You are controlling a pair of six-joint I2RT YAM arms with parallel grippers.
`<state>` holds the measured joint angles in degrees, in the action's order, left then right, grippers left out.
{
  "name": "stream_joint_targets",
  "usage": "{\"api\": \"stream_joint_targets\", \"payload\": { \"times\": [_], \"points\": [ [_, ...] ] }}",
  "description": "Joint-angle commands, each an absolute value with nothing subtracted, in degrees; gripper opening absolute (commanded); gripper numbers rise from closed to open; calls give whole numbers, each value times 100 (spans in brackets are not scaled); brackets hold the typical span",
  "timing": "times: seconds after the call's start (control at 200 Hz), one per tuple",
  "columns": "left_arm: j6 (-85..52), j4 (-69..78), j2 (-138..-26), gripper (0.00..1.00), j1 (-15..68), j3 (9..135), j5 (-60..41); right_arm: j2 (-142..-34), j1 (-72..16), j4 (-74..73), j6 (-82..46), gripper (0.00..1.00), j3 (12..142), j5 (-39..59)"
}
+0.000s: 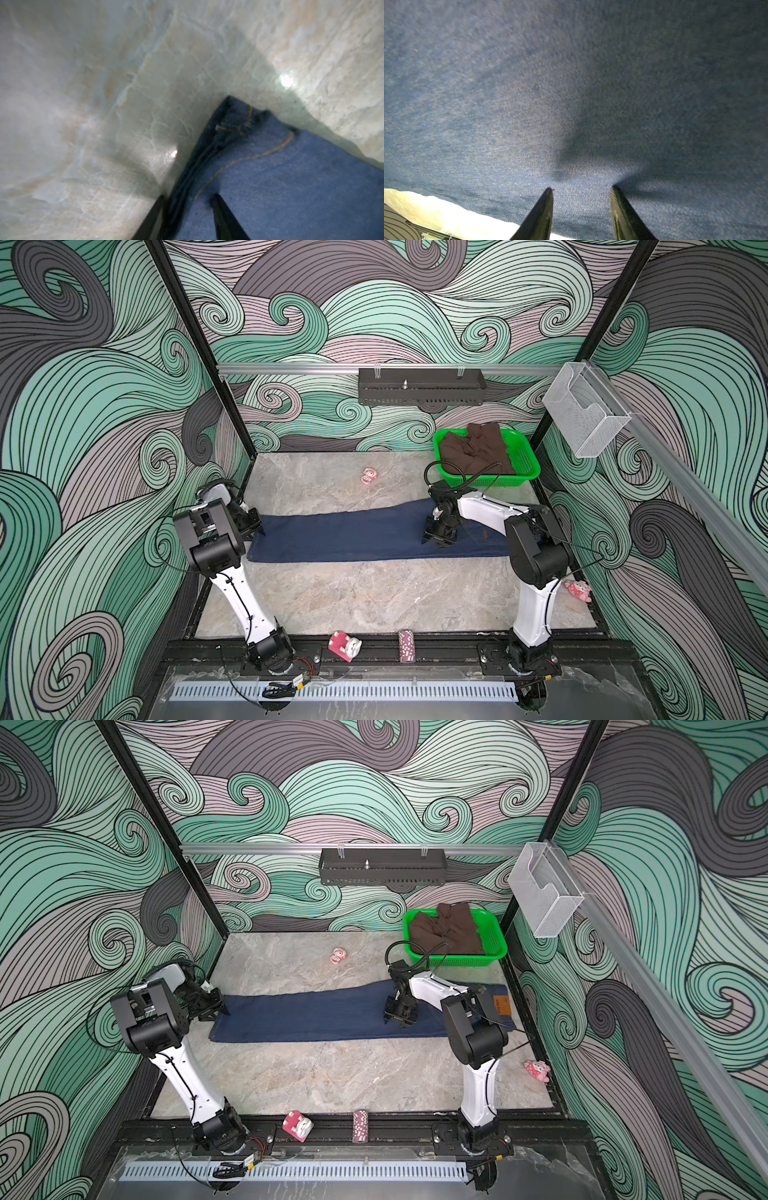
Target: Fold and stack the trousers
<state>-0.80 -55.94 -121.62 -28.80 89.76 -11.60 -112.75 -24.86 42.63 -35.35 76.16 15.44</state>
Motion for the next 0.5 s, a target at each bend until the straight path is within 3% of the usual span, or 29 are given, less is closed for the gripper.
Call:
{"api": "stream_joint_targets", "payload": {
  "times": [0.0, 0.2, 0.44, 0.495],
  "points": [
    [-18, -5742, -12410, 38, -2834, 8693, -1529, -11342, -2505, 4401, -3465, 47, 7730, 1479],
    [-81, -5768, -12427, 28, -2718, 8648, -1506, -11406, -2505, 4351, -3471, 46, 7777, 1506],
    [-200, -5780, -12341, 0, -2671, 8719, -1397, -11377, -2505, 4135, -3533, 46, 7740, 1525],
    [-231, -5798, -12305, 0, -2661, 8732, -1399, -11315, -2505, 4053, -3566, 46, 7700, 1548]
  ]
}}
